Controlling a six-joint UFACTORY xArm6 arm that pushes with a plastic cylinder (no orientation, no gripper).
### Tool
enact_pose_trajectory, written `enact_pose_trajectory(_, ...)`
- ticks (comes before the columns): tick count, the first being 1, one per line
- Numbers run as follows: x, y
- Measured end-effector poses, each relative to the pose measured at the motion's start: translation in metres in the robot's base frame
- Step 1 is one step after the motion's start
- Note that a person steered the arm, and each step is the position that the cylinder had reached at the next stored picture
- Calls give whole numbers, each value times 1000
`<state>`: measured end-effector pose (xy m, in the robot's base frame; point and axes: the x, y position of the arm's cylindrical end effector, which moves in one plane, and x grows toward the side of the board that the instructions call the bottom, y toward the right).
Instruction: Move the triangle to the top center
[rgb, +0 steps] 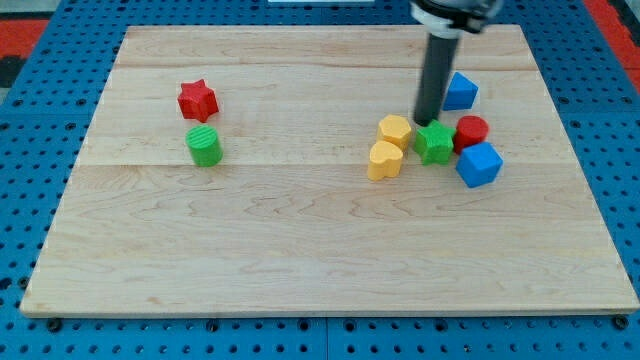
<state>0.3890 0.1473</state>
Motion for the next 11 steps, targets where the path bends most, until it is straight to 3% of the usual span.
enact_pose_trajectory(1,-7,61)
enact_pose_trajectory(2,-36,58)
enact_pose_trajectory(3,-70,15)
enact_pose_trajectory(5,-101,-172)
enact_pose_trajectory(6,-100,-133)
enact_pose_trajectory(7,-60,-104)
enact_pose_trajectory(8,-70,-36)
enact_pose_trajectory(10,-139,-115)
enact_pose_trajectory(11,-139,-202)
